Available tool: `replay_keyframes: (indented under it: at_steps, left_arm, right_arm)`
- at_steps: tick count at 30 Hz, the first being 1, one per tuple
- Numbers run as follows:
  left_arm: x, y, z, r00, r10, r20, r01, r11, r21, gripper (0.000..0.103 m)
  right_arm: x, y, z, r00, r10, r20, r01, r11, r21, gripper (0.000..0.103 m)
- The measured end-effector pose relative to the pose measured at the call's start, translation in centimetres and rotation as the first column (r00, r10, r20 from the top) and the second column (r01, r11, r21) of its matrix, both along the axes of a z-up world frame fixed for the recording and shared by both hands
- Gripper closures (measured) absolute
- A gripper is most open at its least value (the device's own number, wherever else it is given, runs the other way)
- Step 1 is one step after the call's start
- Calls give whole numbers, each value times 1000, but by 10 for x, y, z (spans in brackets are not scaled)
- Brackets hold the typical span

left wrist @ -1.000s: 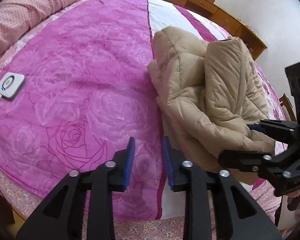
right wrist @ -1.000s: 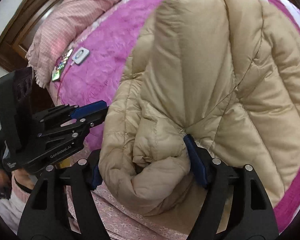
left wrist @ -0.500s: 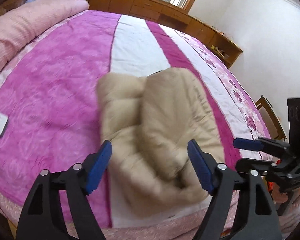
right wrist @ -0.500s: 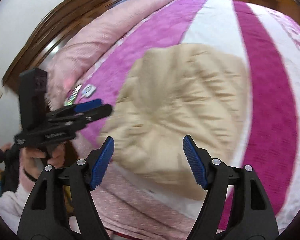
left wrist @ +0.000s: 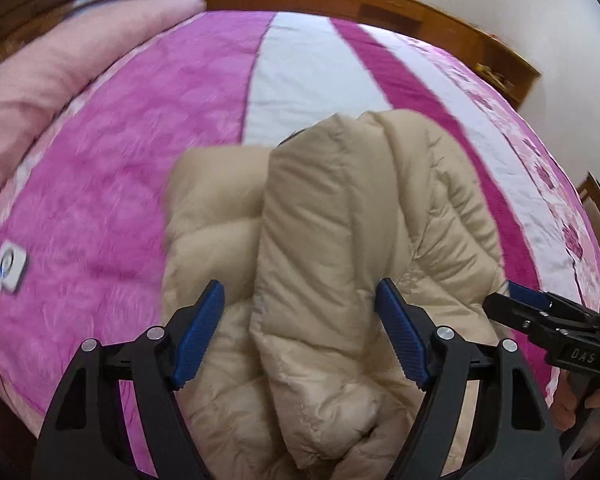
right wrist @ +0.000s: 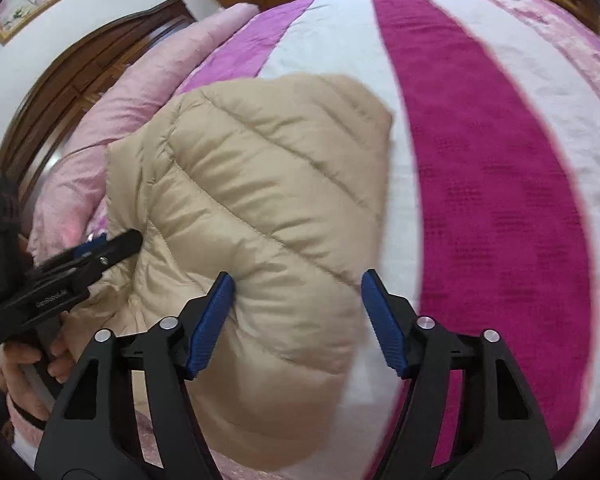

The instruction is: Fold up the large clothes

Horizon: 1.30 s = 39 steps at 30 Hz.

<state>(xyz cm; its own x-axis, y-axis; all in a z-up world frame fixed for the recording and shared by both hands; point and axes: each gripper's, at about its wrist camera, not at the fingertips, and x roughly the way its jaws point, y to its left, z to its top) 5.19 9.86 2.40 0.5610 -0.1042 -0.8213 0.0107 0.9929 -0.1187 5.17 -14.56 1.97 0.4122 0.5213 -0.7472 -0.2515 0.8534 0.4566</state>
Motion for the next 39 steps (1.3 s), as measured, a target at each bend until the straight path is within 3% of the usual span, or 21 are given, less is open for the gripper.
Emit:
replay_keyframes:
  at_steps: [11,14,20,26,29,31,33,35,37,39]
  left_arm:
    - [-41,71,-35,987,156,-37,-160,975,-151,27]
    - [-45,76,-40,982,187,-33,-190,969,-159,27]
    - [-56,86,-50,974,221,-41,-224,956,-191,27]
    - [-58,91,-62,967,245,-65,-253,941,-225,27]
    - [-54,100,-68,966,235,-109,-258,914,-314,28]
    - [-53,105,-73,969,214,-126,-248,871,-423,42]
    - [-50,102,-71,979,175,-107,-205,852,-481,53]
    - [-43,96,-66,988,138,-73,-156,852,-500,57]
    - [-35,89,-62,993,104,-49,-114,841,-530,62]
    - [-23,75,-53,998,56,-11,-53,831,-553,65]
  right_arm:
    - [-8,62,7,981,165,103,-157,984,-80,37]
    - [-14,58,10,979,164,123,-155,984,-84,29]
    - [1,22,-12,989,143,-25,-142,989,48,18]
    - [24,23,-38,968,210,-141,-178,962,209,14]
    - [32,27,-55,955,232,-185,-170,939,298,9]
    - [35,29,-61,951,245,-189,-169,922,348,9]
    - [35,26,-59,955,248,-164,-172,910,377,17]
    - [32,15,-51,965,238,-112,-169,887,430,37]
    - [31,1,-38,974,219,-66,-161,861,482,44]
    - [29,-12,-22,982,188,-8,-162,866,473,46]
